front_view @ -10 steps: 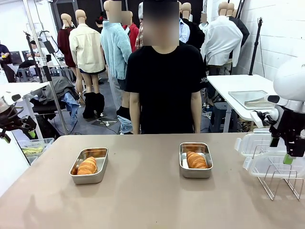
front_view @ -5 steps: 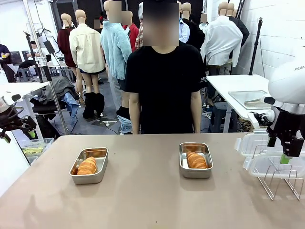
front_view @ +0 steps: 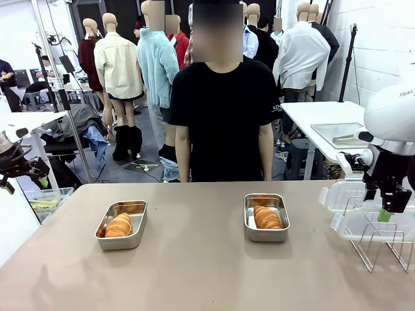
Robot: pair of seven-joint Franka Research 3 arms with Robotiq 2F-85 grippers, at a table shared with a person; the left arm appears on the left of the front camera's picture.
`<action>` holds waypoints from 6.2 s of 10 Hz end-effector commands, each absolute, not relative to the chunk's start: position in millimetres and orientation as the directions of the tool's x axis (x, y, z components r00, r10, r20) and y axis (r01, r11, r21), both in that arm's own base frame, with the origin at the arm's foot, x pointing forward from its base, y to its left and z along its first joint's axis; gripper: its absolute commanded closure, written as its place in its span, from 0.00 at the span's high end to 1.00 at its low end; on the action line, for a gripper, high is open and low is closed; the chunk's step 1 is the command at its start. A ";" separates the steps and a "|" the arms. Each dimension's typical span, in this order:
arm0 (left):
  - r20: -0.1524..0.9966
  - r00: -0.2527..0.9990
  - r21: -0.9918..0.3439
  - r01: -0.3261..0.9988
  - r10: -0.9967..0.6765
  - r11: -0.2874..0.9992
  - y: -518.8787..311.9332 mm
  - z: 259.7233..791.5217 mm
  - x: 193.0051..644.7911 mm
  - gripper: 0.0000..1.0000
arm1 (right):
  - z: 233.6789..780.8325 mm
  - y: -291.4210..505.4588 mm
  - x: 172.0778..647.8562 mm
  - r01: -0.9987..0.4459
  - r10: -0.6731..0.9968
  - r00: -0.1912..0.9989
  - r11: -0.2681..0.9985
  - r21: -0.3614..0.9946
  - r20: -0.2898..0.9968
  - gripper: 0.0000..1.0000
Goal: Place the bread in airtight containers.
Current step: Pick up one Airtight Container lid and hand it to the human, then release when the human grabs the Airtight Container lid, then pick up one Airtight Container lid and hand it to the human.
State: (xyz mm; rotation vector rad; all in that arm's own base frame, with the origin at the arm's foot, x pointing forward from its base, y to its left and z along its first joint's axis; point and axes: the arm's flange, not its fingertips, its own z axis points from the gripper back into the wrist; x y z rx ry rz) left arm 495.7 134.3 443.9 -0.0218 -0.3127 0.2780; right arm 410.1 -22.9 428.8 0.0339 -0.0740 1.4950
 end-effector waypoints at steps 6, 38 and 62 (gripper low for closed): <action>0.302 0.913 -0.063 -0.270 0.276 0.961 136.3 444.6 495.0 1.00 | 422.5 -24.9 413.9 -0.997 0.995 0.076 0.078 -0.024 0.064 0.00; 0.302 0.913 -0.063 -0.270 0.276 0.961 136.3 444.6 495.0 1.00 | 574.8 48.3 625.0 -0.360 0.211 0.908 0.834 0.418 0.361 0.00; 0.302 0.913 -0.063 -0.270 0.276 0.961 136.3 444.6 495.0 1.00 | 586.0 -1.8 492.1 -0.832 0.813 0.541 0.555 -0.005 0.215 1.00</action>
